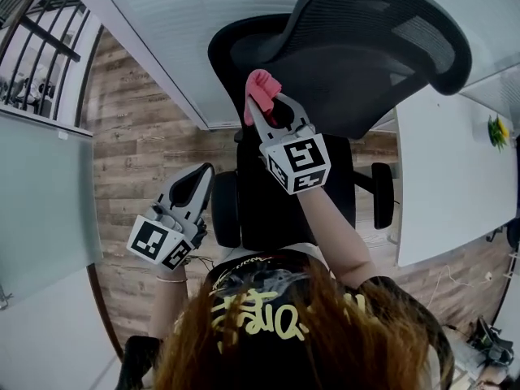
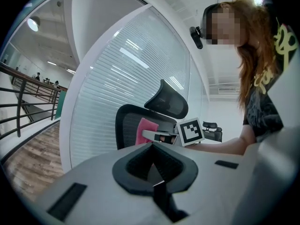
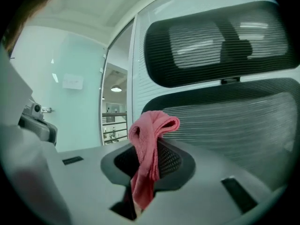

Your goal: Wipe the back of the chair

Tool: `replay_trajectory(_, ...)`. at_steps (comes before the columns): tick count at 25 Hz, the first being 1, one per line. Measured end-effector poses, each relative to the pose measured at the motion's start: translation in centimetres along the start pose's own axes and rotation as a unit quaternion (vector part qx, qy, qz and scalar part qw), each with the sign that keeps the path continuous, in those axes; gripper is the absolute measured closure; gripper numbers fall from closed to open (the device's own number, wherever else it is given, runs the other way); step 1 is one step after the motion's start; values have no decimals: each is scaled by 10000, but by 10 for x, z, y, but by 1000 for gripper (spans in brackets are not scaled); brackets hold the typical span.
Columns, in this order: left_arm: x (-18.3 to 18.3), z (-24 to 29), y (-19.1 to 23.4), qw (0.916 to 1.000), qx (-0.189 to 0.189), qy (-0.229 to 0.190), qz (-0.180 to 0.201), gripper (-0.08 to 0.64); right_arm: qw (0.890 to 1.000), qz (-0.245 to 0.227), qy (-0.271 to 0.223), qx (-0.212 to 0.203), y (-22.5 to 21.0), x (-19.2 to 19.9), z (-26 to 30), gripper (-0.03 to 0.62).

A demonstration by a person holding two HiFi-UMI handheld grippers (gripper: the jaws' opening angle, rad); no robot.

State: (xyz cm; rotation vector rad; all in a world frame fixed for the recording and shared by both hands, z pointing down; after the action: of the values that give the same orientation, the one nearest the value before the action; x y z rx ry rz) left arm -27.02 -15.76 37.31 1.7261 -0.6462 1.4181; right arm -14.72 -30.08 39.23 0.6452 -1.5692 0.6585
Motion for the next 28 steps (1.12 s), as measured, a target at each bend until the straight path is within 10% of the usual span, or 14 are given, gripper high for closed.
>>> replay_trajectory(16, 18, 80, -93, 9979, 641, 84, 42, 567, 9773, -220, 50, 2108, -196, -17, -166, 526)
replay_trajectory(28, 32, 89, -139, 9995, 271, 113, 135, 568, 9488, -167, -40, 3153, -312, -31, -243, 525)
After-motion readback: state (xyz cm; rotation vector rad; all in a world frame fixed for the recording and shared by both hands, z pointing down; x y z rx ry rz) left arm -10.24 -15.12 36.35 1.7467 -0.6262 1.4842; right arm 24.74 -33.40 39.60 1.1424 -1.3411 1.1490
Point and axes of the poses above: the fingertips, and each gripper's own axes: z forward along the fingers, y to its left, x out of its underside, the point moved 4 cm from there along -z, backward along the fingers, and after that the axes turned 11 degrees about -y, right-handed, at the moved point
